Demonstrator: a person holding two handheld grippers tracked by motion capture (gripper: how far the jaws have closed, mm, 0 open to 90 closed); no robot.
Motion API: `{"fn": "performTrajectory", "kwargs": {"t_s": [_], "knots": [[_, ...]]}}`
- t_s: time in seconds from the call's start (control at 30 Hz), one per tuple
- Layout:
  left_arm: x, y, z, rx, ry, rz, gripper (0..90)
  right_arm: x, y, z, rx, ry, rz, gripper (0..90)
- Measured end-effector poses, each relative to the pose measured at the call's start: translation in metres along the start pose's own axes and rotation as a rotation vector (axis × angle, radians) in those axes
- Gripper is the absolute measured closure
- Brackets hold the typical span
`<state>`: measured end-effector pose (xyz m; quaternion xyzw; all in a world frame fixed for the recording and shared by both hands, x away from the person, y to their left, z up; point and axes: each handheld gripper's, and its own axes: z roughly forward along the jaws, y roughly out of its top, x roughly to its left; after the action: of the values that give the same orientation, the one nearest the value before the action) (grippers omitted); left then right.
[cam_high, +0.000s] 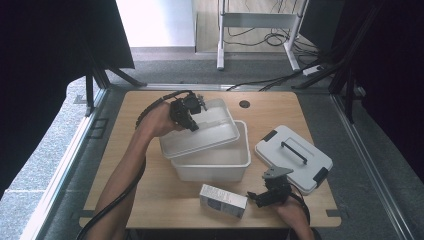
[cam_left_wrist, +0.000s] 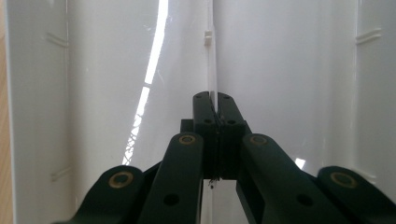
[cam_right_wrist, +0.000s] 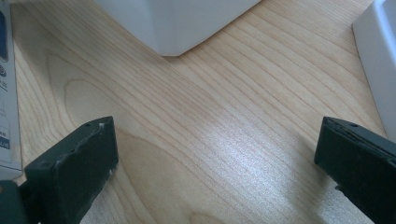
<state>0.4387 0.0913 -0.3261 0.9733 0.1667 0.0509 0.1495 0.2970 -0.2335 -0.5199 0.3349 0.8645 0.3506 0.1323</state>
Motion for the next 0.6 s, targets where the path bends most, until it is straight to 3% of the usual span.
{"fn": "performTrajectory", "kwargs": {"t_s": [0.4,0.6], "knots": [[0.018,-0.035,-0.012,0.005,0.056,-0.173,89.0,0.000,0.000,0.000,0.000,-0.001,0.001,0.0],[0.025,-0.052,-0.017,-0.003,0.069,-0.236,89.0,0.000,0.000,0.000,0.001,0.000,0.002,0.0]]}}
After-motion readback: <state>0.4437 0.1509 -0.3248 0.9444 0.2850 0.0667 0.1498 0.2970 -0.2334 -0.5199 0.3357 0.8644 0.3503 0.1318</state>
